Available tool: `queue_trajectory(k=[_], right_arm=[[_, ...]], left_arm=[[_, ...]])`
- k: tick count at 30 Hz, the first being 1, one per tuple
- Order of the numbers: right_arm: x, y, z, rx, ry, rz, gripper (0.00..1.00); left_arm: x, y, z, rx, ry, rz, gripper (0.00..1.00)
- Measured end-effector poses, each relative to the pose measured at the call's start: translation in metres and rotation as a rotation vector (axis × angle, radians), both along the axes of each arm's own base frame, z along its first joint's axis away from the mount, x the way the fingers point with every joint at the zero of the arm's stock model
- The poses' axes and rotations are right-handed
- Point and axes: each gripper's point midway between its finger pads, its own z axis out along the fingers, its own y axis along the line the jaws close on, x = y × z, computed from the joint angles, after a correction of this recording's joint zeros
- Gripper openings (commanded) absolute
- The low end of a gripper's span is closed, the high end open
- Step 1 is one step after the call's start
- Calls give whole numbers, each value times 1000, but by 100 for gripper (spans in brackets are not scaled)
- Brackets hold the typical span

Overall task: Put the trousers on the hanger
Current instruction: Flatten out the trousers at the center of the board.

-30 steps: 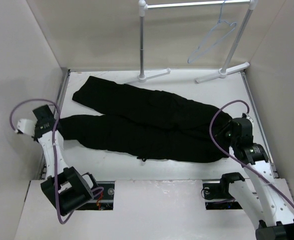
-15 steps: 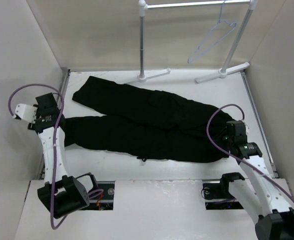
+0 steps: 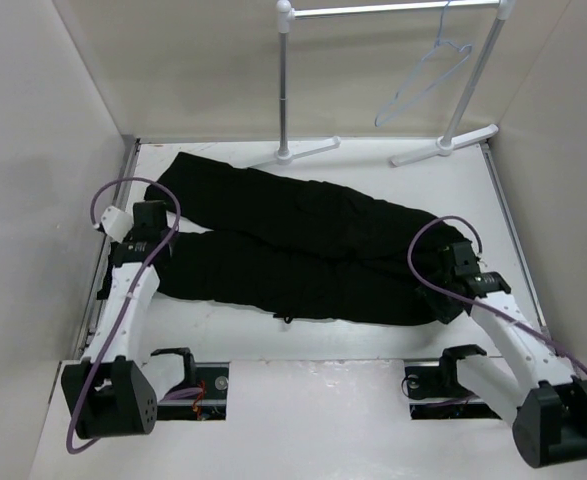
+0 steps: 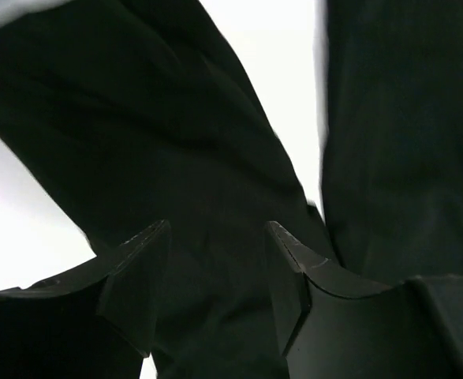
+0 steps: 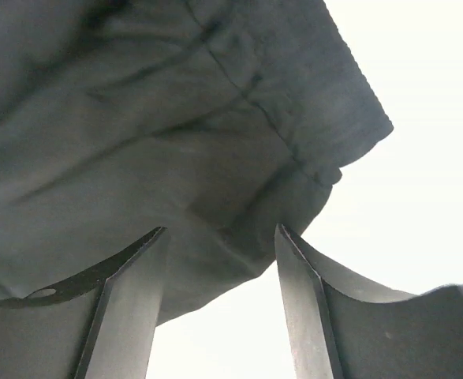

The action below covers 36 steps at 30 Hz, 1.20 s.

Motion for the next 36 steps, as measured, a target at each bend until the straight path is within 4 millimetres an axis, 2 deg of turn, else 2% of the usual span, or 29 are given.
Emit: queue_trajectory(k=[2, 3, 5, 6, 7, 9, 11, 13, 15, 16, 17, 19, 21, 24, 26, 29, 33, 36], right_arm=[[-4, 0, -7, -6, 52, -18, 58], [-4, -1, -11, -14, 79, -30, 52], [-4, -5, -23, -41, 143, -55, 23], [-3, -8, -29, -49, 170, -68, 13], [-1, -13, -35, -55, 197, -95, 7], [11, -25, -34, -58, 211, -146, 6], [28, -46, -31, -91, 176, -203, 11], [42, -66, -24, -133, 129, -240, 34], [53, -81, -15, -170, 88, -253, 61], [59, -86, -10, -185, 66, -252, 72], [64, -87, -5, -193, 38, -243, 79], [70, -82, 10, -196, -29, -214, 82], [75, -67, 33, -184, -141, -163, 81], [74, -36, 70, -137, -318, -62, 81], [67, -15, 86, -101, -395, 13, 81], [53, 13, 87, -38, -429, 128, 81], [31, 40, 62, 29, -358, 254, 83], [20, 52, 55, 61, -324, 316, 84]], left_arm=[[-4, -17, -4, -22, -19, -48, 48], [-5, -24, -5, -32, -29, -70, 48], [-7, -36, -8, -51, -38, -109, 49], [-8, -41, -10, -61, -40, -124, 49], [-10, -44, -12, -69, -41, -133, 49], [-14, -45, -15, -86, -44, -137, 49], [-18, -43, -16, -102, -52, -131, 49], [-21, -39, -17, -114, -57, -118, 49], [-27, -32, -19, -128, -50, -97, 49], [-30, -29, -21, -134, -44, -87, 49], [-33, -27, -23, -140, -35, -79, 48], [-44, -22, -27, -153, -13, -57, 46], [-55, -19, -28, -163, 2, -38, 43], [-75, -17, -32, -180, 43, 0, 42], [-90, -14, -37, -204, 83, 47, 43], [-116, 0, -45, -221, 144, 171, 47], [-138, 21, -57, -240, 194, 344, 50], [-152, 29, -82, -284, 234, 456, 51]])
